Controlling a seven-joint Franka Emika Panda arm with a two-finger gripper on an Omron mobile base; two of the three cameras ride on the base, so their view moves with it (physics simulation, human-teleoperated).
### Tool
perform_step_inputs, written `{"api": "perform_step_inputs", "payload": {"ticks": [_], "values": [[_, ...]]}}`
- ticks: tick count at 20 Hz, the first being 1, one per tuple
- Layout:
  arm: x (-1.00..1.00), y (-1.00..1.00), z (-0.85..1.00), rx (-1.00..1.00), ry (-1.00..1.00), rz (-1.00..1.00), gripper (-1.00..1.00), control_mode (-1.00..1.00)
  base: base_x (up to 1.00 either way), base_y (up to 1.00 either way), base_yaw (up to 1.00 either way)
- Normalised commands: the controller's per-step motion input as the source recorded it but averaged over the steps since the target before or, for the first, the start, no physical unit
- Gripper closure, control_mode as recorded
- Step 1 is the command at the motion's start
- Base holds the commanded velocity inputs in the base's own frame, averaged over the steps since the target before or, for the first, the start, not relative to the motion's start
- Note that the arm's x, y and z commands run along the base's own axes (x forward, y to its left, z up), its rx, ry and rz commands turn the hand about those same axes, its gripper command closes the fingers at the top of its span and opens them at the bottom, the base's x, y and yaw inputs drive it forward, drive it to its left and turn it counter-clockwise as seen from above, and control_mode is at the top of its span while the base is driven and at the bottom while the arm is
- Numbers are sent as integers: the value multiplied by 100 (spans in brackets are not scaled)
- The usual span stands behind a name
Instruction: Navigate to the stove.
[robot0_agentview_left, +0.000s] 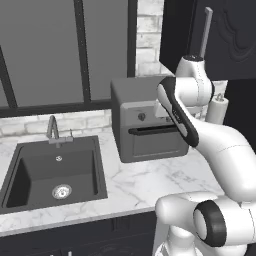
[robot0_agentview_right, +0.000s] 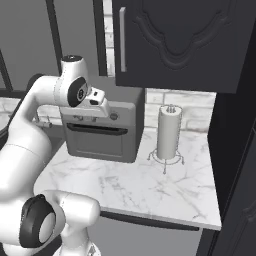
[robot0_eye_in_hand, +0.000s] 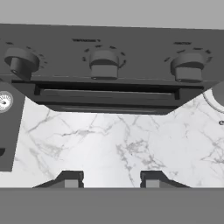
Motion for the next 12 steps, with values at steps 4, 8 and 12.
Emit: {"api": "perform_step_inputs", "payload": {"ticks": [4,8,12], "values": [[0,0,0,0,0,0,-100,100,0,0,0],[0,0,0,0,0,0,-100,100,0,0,0],[0,0,0,0,0,0,-100,100,-15,0,-1]]}}
